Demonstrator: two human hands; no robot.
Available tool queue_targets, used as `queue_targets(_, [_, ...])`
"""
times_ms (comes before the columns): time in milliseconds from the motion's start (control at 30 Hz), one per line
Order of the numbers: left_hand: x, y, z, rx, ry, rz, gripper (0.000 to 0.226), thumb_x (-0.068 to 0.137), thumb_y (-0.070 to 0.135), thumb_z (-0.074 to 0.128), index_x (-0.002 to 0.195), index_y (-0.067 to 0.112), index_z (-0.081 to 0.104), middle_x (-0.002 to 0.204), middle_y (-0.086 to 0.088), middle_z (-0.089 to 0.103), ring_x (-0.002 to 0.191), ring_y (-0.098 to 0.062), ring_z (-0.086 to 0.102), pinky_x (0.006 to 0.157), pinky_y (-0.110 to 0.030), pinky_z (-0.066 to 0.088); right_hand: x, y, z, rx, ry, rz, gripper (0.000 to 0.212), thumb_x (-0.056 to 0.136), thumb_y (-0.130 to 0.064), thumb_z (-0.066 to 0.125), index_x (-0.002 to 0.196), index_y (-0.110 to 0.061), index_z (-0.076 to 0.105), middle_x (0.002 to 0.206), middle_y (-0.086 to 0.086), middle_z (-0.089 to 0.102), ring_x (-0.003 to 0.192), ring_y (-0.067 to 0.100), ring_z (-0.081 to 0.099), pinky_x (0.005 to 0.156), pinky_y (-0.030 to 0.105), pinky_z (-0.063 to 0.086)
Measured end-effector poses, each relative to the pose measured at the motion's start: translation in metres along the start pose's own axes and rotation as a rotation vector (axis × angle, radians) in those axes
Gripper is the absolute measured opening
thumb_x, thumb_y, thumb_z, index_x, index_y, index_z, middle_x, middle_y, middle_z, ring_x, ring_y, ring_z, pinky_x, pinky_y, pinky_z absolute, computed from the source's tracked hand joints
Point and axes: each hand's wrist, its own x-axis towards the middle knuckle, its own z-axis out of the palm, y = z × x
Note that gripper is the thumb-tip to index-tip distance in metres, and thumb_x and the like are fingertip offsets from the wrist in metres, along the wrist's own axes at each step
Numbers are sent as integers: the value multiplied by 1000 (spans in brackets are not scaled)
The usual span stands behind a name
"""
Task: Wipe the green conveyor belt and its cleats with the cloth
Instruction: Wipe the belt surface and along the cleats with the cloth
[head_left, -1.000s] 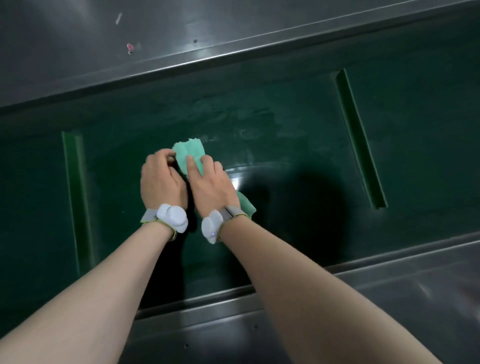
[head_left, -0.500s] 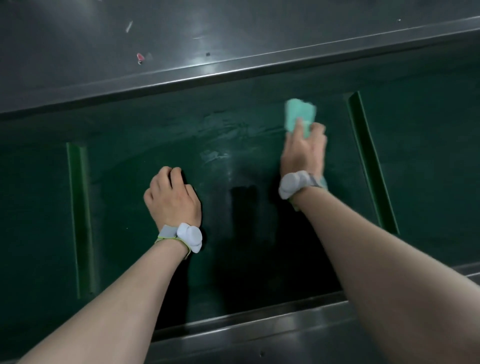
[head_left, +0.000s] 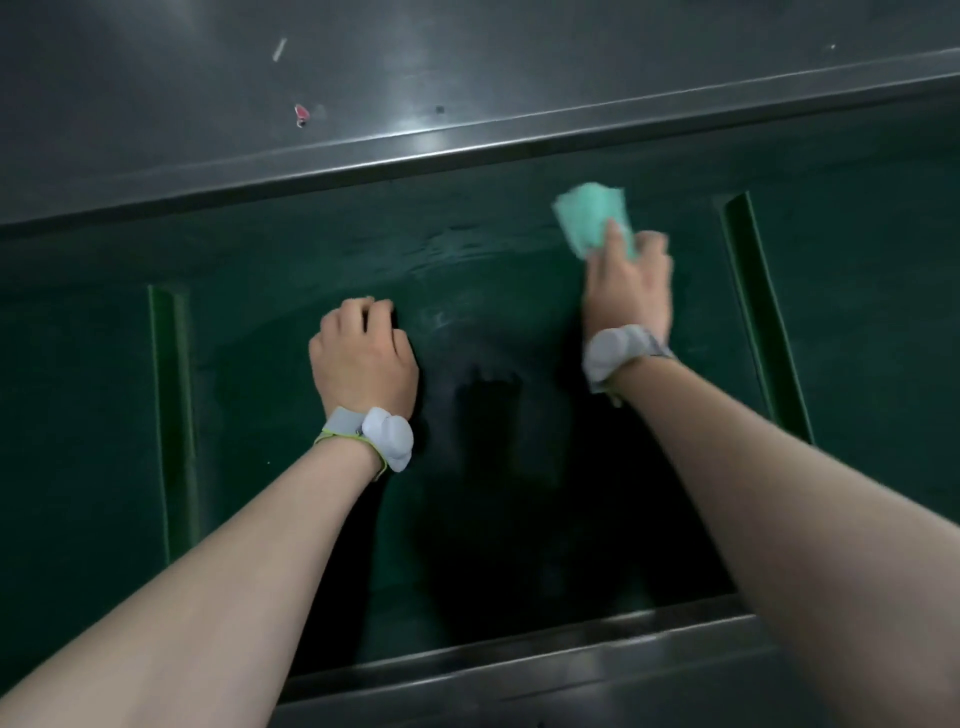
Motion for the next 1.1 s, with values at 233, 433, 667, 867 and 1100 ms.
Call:
queue_targets(233, [-3, 1, -4, 43, -95, 38, 38, 94, 19, 48, 126, 10, 66, 129, -10, 65, 115, -37, 59, 85, -49, 49, 4, -20, 2, -42, 21, 78, 40, 106, -26, 46, 144, -16, 49, 134, 19, 44, 112, 39, 49, 87, 41, 46])
queue_targets(433, [-4, -3, -7, 84, -207, 62, 44, 91, 15, 61, 135, 8, 61, 138, -14, 60, 121, -40, 55, 90, -50, 48, -48, -154, 38, 84, -275, -394, 41, 101, -18, 52, 142, -14, 50, 126, 19, 48, 103, 36, 52, 79, 46, 54])
queue_targets(667, [-6, -4, -7, 78, -141, 103, 43, 92, 10, 58, 135, 7, 62, 133, -15, 62, 113, -41, 57, 84, -49, 48, 7, -61, 14, -31, -124, -195, 48, 103, -23, 51, 150, -23, 44, 133, 16, 46, 112, 38, 50, 82, 43, 50])
queue_targets(867, [-10, 0, -9, 51, -171, 55, 44, 94, 9, 56, 138, 5, 60, 138, -17, 59, 120, -43, 55, 89, -52, 47, 22, 76, -42, -157, 17, 50, 43, 107, -27, 47, 148, -15, 40, 131, 22, 44, 110, 40, 49, 79, 45, 49])
queue_targets(1100, [-22, 28, -12, 30, -200, -77, 53, 99, 16, 45, 150, 3, 45, 159, -17, 41, 146, -38, 36, 115, -51, 34, -41, -34, -6, -46, -126, -101, 42, 103, -24, 35, 143, -18, 48, 128, 12, 50, 103, 24, 52, 79, 38, 46])
